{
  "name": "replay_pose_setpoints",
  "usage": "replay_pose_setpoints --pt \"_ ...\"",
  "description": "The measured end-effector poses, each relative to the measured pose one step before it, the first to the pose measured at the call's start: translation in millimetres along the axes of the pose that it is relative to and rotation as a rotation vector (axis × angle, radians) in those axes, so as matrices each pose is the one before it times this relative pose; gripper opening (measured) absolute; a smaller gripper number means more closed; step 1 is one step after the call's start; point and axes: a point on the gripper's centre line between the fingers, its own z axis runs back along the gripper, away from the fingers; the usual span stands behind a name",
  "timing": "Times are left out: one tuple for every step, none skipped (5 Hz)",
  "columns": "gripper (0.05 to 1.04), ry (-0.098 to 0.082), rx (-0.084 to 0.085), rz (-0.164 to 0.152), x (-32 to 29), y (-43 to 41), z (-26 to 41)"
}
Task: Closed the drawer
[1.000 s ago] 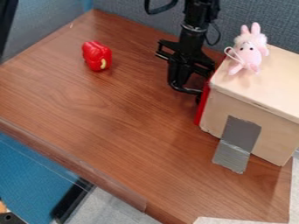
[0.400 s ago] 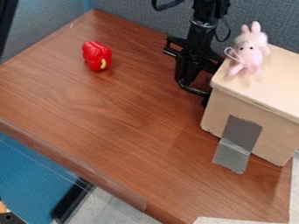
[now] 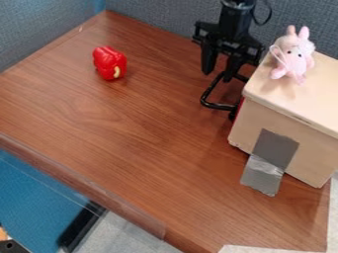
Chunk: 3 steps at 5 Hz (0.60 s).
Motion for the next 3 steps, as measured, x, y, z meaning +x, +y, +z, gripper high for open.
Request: replay_pose_setpoints --pt "0.958 -0.0445 0.0006 -0.0097 -5.33 -0.48 21.84" --pt "1.004 -0.0298 -0.0069 0.0016 -6.75 8.74 15.23" --pt "1.0 -0.005 -0.0055 -0.0079 -5.74 2.44 4.86"
